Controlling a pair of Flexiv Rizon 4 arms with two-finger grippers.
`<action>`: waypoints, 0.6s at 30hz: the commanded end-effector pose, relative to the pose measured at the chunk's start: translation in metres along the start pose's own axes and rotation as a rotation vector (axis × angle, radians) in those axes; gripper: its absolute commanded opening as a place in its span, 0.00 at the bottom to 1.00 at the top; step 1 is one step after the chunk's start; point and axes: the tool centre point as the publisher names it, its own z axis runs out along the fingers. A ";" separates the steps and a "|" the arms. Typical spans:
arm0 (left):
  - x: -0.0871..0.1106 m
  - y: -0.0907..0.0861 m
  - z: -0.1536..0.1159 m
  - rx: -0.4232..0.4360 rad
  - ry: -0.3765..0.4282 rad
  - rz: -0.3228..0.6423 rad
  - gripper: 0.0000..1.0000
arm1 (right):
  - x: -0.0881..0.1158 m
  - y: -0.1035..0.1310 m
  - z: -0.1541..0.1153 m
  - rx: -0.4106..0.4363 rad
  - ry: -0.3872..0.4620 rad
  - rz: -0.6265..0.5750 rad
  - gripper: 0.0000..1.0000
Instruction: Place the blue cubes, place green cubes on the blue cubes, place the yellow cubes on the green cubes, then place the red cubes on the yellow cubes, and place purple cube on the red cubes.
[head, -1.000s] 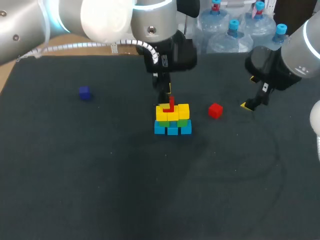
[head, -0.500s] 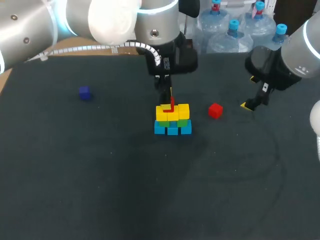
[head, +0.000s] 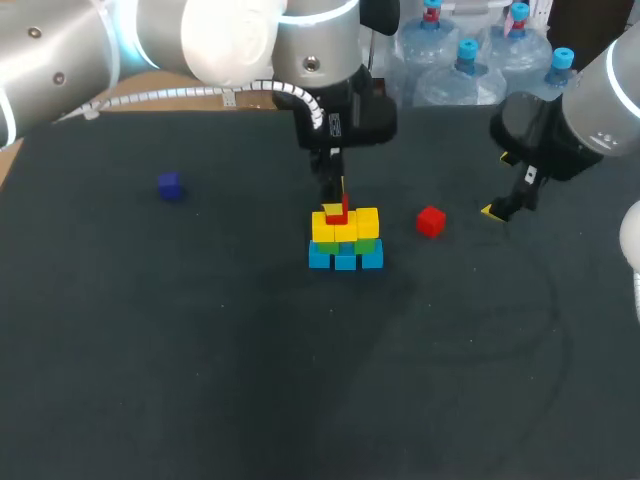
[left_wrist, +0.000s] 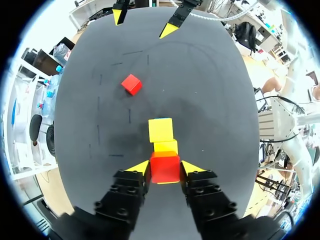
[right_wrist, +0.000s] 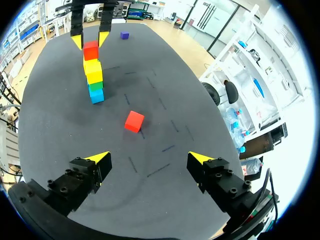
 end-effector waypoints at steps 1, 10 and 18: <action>0.000 0.001 -0.001 0.002 0.002 0.001 0.15 | 0.001 0.002 -0.001 0.008 0.001 0.001 1.00; 0.002 0.000 0.000 0.005 0.004 0.002 0.02 | 0.001 0.002 -0.001 0.008 0.001 0.001 1.00; 0.003 0.000 0.001 0.006 0.004 -0.003 0.02 | 0.001 0.002 -0.001 0.008 0.001 0.001 1.00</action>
